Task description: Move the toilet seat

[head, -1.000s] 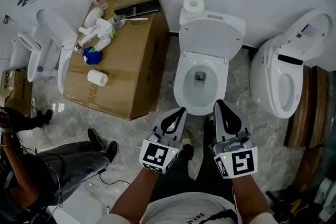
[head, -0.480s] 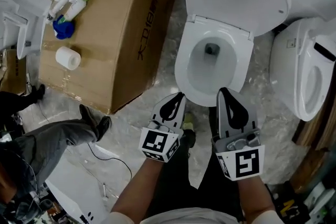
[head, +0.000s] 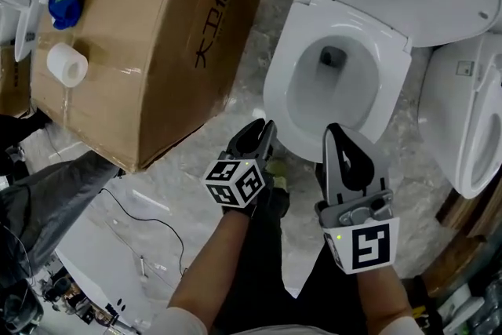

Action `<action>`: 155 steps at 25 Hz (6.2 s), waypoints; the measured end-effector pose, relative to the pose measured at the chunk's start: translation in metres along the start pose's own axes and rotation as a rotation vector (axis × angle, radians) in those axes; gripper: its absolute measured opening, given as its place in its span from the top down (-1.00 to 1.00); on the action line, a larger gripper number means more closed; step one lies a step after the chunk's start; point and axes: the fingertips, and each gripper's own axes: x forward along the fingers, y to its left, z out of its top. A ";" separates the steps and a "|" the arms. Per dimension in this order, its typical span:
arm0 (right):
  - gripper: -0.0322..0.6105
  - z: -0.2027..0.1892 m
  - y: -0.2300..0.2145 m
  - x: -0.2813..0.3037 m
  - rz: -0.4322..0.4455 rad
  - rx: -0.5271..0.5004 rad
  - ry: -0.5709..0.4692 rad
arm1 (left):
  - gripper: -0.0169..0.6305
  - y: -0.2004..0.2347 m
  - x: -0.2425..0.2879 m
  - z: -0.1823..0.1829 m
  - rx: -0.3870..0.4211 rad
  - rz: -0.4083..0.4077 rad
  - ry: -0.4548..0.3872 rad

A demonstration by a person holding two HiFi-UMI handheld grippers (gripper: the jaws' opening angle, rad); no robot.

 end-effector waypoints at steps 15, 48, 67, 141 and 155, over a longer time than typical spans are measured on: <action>0.85 -0.033 0.000 0.008 0.043 -0.008 0.056 | 0.60 0.049 0.045 -0.065 -0.307 -0.026 0.069; 0.85 0.162 -0.024 -0.086 -0.079 -0.034 -0.032 | 0.53 -0.114 -0.050 0.105 -0.301 -0.181 0.054; 0.85 0.274 -0.102 -0.075 -0.082 -0.065 -0.090 | 0.41 -0.213 -0.011 0.265 -0.536 -0.272 -0.150; 0.85 0.389 -0.058 -0.138 -0.123 -0.098 -0.184 | 0.92 -0.473 -0.220 0.349 0.516 -0.461 -0.357; 0.85 0.420 0.036 -0.235 -0.164 -0.048 -0.260 | 0.92 -0.491 -0.368 0.319 0.630 -0.537 -0.380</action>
